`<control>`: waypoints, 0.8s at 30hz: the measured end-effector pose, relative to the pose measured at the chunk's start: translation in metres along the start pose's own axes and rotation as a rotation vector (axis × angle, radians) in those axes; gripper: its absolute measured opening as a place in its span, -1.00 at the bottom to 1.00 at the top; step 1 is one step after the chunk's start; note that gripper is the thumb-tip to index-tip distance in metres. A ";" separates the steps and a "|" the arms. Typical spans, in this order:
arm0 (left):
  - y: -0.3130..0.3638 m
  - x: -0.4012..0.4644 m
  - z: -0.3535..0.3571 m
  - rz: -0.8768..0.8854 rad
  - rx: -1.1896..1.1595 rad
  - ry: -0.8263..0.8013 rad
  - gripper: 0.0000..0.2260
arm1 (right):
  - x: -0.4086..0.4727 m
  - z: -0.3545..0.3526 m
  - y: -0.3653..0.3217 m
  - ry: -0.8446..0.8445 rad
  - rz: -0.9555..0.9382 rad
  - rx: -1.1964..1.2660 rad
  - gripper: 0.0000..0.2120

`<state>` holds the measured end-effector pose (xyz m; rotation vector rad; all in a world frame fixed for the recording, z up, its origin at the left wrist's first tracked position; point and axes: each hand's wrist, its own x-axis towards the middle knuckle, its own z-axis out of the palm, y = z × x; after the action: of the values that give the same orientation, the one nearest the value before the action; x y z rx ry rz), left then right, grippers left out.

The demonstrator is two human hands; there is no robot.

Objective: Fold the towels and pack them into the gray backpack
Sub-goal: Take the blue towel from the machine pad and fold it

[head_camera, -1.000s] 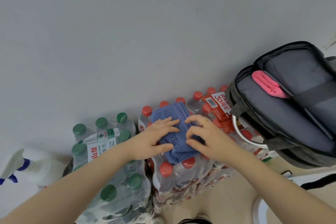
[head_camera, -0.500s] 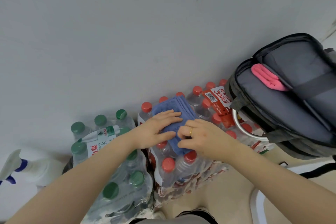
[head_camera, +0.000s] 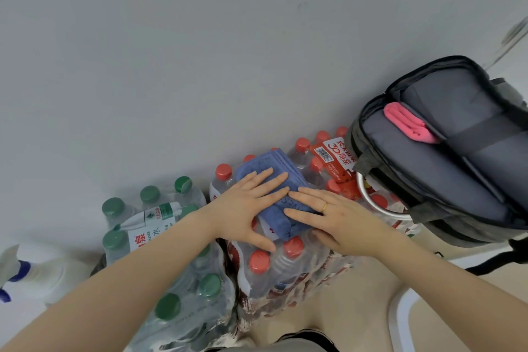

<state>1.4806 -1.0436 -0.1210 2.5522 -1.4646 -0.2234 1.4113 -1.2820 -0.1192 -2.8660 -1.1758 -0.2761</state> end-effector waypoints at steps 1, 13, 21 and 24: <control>0.001 0.002 -0.001 0.002 0.006 -0.016 -0.02 | 0.001 0.000 0.001 -0.008 0.001 -0.005 -0.42; 0.034 0.032 -0.054 -0.009 -0.512 0.362 -0.53 | 0.011 -0.064 0.005 0.471 0.622 0.800 -0.69; 0.086 0.094 -0.088 0.008 -0.894 0.283 -0.64 | -0.039 -0.116 0.035 0.440 0.677 0.533 -0.41; 0.102 0.117 -0.086 -0.001 -1.012 0.207 -0.49 | -0.053 -0.121 0.051 0.468 0.817 0.630 -0.63</control>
<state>1.4734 -1.1871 -0.0172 1.6825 -0.9079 -0.5201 1.3920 -1.3670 -0.0076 -2.2681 0.0365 -0.4043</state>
